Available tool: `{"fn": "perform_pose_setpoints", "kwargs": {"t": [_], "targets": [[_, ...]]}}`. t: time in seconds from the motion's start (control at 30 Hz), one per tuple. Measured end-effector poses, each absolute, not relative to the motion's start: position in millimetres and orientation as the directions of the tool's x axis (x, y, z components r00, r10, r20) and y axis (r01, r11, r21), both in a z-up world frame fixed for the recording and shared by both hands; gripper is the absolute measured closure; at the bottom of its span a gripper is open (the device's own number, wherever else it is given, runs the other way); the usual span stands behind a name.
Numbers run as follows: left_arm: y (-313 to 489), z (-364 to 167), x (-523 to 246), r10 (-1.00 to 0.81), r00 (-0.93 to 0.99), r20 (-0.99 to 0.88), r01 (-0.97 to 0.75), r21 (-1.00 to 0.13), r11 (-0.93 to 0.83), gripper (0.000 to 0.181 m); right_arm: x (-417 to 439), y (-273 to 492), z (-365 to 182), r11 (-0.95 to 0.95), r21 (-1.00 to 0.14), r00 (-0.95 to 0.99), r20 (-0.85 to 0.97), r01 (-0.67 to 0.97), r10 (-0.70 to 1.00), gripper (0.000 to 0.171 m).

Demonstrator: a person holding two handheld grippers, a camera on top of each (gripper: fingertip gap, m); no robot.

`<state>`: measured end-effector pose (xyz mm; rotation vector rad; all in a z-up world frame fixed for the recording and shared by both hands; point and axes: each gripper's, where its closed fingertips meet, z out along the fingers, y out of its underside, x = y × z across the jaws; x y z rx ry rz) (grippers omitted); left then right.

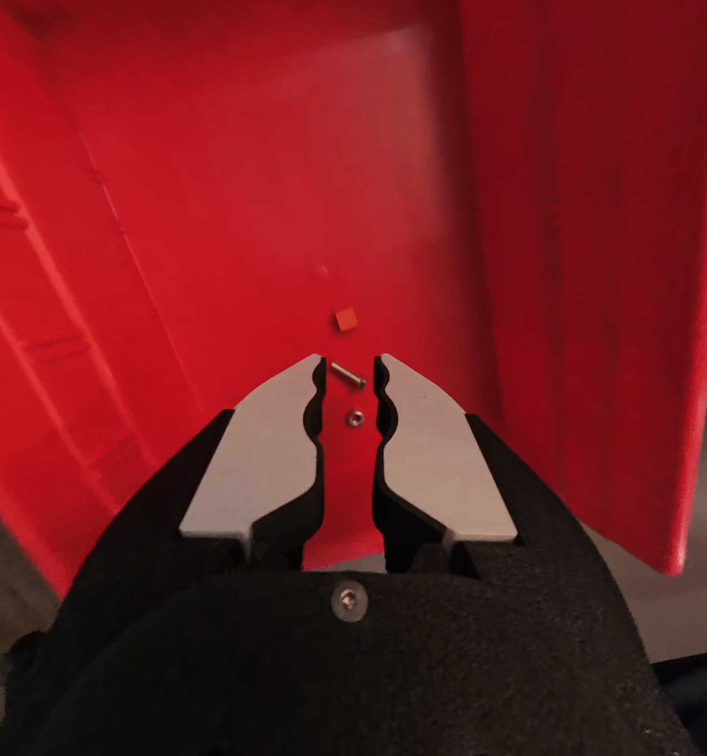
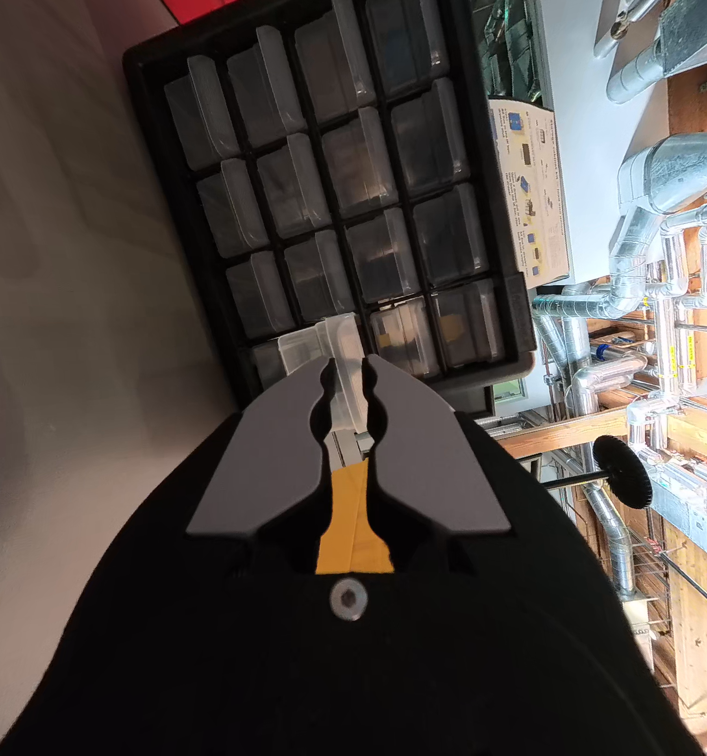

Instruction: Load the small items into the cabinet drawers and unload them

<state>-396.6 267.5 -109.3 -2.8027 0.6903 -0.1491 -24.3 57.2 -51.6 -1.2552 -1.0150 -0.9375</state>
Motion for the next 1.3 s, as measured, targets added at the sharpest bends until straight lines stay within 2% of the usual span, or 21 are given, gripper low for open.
{"fn": "perform_pose_setpoints", "kwargs": {"t": [0.27, 0.33, 0.57, 0.7, 0.8, 1.03, 1.13, 1.3], "targets": [[276, -141, -387, -0.482, 0.876, 0.013, -0.472, -0.18, -0.863, 0.16, -21, 56, -52, 0.086, -0.308, 0.309, 0.951, 0.947, 0.002, 0.158], [277, -141, -389, -0.481, 0.877, -0.011, -0.475, -0.175, -0.862, 0.166, -21, 56, -52, 0.087, -0.308, 0.309, 0.951, 0.947, 0.003, 0.158], [270, -145, -398, -0.467, 0.883, -0.045, -0.469, -0.111, -0.876, 0.166, -20, 56, -52, 0.086, -0.312, 0.312, 0.95, 0.946, 0.011, 0.158], [276, -144, -396, -0.439, 0.898, -0.032, -0.438, -0.15, -0.886, 0.165, -20, 56, -52, 0.086, -0.313, 0.313, 0.95, 0.946, 0.015, 0.158], [271, -151, -397, -0.448, 0.894, -0.029, -0.448, -0.104, -0.888, 0.165, -20, 56, -52, 0.088, -0.317, 0.317, 0.948, 0.944, 0.018, 0.158], [268, -151, -393, -0.473, 0.881, -0.022, -0.473, -0.096, -0.876, 0.171, -19, 56, -53, 0.086, -0.322, 0.321, 0.947, 0.943, 0.022, 0.158], [267, -136, -393, -0.465, 0.885, -0.024, -0.464, -0.131, -0.876, 0.171, -19, 56, -53, 0.084, -0.319, 0.318, 0.948, 0.944, 0.02, 0.158], [242, -68, -373, -0.514, 0.858, 0.001, -0.493, -0.281, -0.823, 0.171, -18, 52, -54, 0.079, -0.322, 0.322, 0.947, 0.943, 0.017, 0.158]]}}
